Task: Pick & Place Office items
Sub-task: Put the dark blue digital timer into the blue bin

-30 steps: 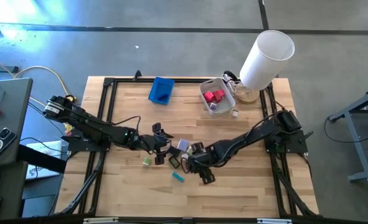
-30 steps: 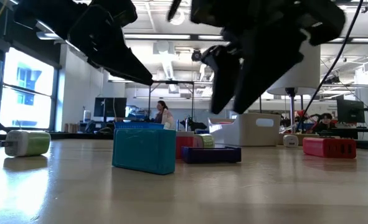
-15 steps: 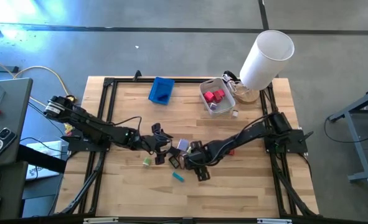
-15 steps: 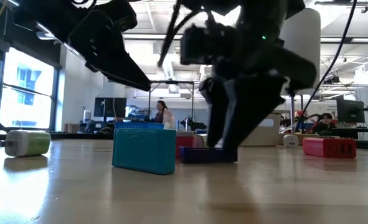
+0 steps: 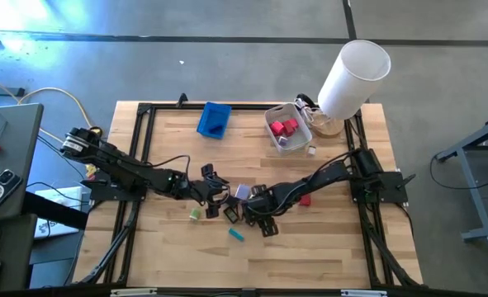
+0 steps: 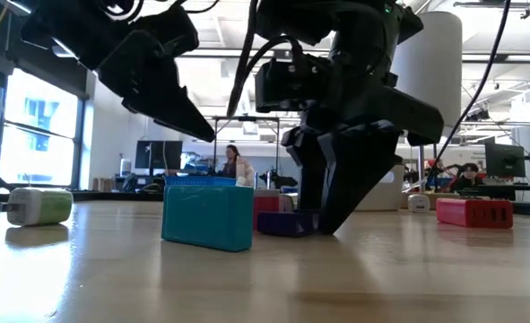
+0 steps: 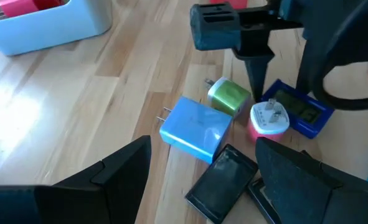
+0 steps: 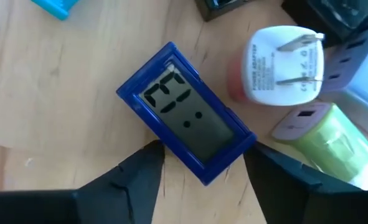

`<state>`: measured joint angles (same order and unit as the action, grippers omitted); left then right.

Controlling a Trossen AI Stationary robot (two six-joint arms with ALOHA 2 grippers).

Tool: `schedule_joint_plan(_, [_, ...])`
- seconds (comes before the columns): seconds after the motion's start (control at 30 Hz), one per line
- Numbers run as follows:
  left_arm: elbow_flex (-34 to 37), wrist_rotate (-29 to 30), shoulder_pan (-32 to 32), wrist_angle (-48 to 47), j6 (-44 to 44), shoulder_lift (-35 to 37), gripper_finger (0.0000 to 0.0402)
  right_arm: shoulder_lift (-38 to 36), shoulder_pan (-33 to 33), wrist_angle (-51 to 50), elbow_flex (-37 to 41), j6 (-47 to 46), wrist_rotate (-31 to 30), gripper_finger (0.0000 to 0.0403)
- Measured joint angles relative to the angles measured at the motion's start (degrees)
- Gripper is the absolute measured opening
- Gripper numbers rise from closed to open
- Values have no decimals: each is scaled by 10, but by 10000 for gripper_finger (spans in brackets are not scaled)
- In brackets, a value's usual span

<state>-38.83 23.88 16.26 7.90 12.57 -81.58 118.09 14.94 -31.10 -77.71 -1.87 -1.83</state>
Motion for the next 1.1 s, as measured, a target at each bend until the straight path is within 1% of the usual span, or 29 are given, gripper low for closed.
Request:
schedule_joint_plan(0.2, [0, -1, 7, -2, 12, 0, 280, 2, 1, 2, 0, -12, 10, 162])
schedule_joint_plan(0.27, [0, -1, 11, -2, 12, 0, 280, 1, 1, 2, 1, -13, 10, 152])
schedule_joint_plan(0.37, [0, -1, 15, -2, 12, 0, 280, 1, 1, 5, 1, -33, 7, 149])
schedule_joint_plan(0.5, [0, -1, 17, -2, 12, 0, 280, 2, 3, 7, 2, -43, 5, 168])
schedule_joint_plan(0.63, [0, -1, 17, -2, 12, 0, 280, 2, 9, 8, 2, -37, -7, 205])
schedule_joint_plan(0.8, [0, -1, 17, -2, 12, 0, 280, -1, 19, 10, 2, 1, -48, 244])
schedule_joint_plan(0.93, [0, -1, 16, -2, 12, 0, 280, -2, 19, 21, 3, 42, -57, 253])
schedule_joint_plan(1.1, [0, -1, 16, -2, 8, 0, 280, -2, 19, 44, 3, 127, -58, 254])
